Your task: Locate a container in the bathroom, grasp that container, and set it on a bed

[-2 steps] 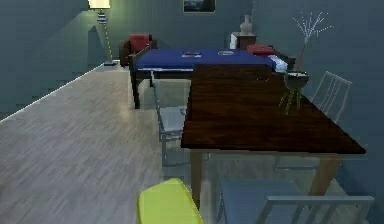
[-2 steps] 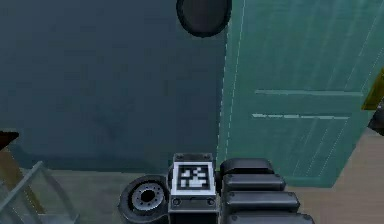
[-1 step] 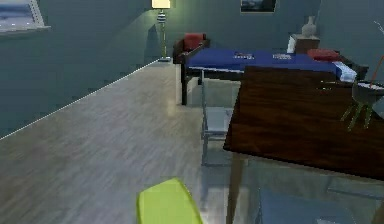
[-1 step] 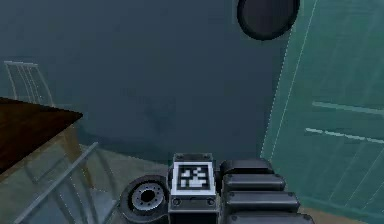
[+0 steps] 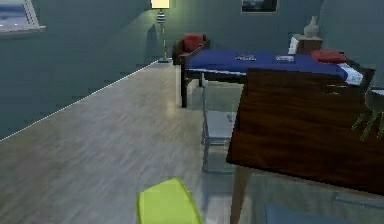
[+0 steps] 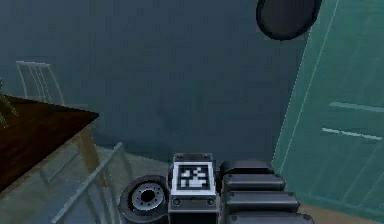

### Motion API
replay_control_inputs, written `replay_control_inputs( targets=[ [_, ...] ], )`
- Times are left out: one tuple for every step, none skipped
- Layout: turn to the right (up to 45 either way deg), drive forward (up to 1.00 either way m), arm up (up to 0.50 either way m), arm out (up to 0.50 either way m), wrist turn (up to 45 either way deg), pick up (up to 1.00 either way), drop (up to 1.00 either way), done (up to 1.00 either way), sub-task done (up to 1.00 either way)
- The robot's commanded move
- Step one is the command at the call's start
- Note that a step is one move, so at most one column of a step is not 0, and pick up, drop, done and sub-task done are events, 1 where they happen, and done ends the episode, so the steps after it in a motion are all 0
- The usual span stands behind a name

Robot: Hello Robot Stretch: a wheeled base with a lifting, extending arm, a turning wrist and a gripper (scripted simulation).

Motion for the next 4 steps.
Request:
replay_control_inputs(
  targets=[
    [-9.0, 0.00, 0.00, 0.00, 0.0, 0.00, 0.00, 0.00, 0.00],
    [0.0, 1.00, 0.00, 0.00, 0.0, 0.00, 0.00, 0.00, 0.00],
    [-3.0, 0.00, 0.00, 0.00, 0.0, 0.00, 0.00, 0.00, 0.00],
    [-45.0, 0.00, 0.00, 0.00, 0.0, 0.00, 0.00, 0.00, 0.00]
  ],
)
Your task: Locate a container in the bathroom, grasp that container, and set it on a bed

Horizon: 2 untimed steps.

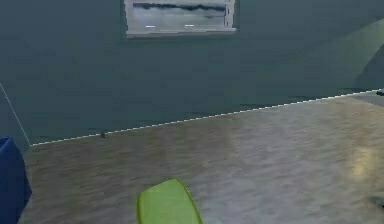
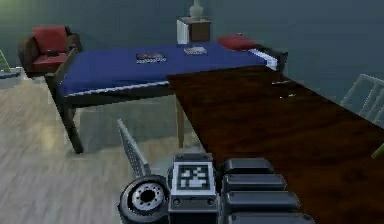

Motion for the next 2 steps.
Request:
replay_control_inputs(
  targets=[
    [-45.0, 0.00, 0.00, 0.00, 0.0, 0.00, 0.00, 0.00, 0.00],
    [-6.0, 0.00, 0.00, 0.00, 0.0, 0.00, 0.00, 0.00, 0.00]
  ],
)
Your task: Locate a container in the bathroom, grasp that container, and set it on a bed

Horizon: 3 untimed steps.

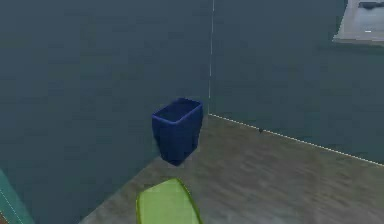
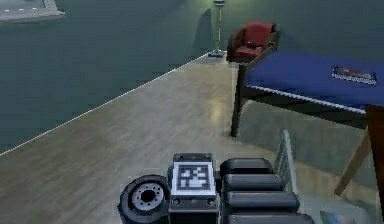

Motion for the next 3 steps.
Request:
replay_control_inputs(
  targets=[
    [0.0, 0.25, 0.00, 0.00, 0.0, 0.00, 0.00, 0.00, 0.00],
    [45.0, 0.00, 0.00, 0.00, 0.0, 0.00, 0.00, 0.00, 0.00],
    [39.0, 0.00, 0.00, 0.00, 0.0, 0.00, 0.00, 0.00, 0.00]
  ],
)
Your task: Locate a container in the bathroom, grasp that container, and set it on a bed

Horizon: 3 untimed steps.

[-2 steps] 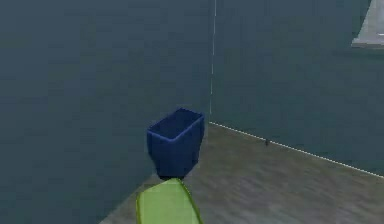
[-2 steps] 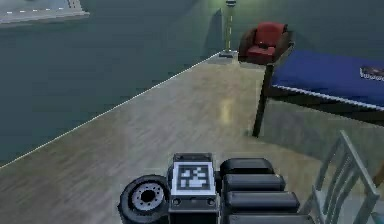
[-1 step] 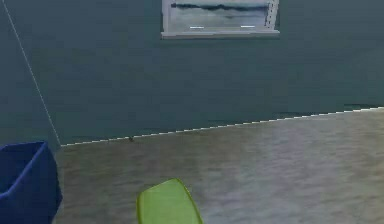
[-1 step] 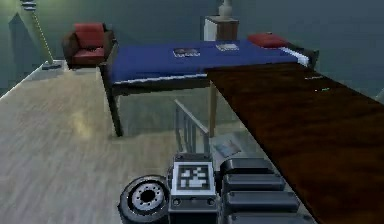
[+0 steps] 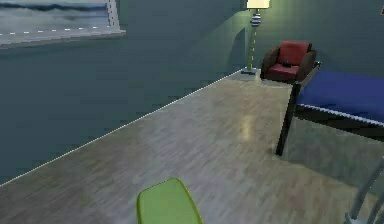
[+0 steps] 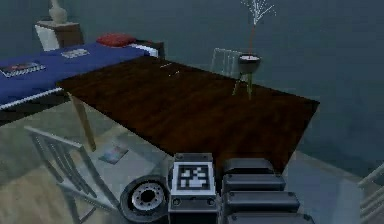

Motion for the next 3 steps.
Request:
replay_control_inputs(
  targets=[
    [0.0, 0.60, 0.00, 0.00, 0.0, 0.00, 0.00, 0.00, 0.00],
    [15.0, 0.00, 0.00, 0.00, 0.0, 0.00, 0.00, 0.00, 0.00],
    [0.0, 1.00, 0.00, 0.00, 0.0, 0.00, 0.00, 0.00, 0.00]
  ],
)
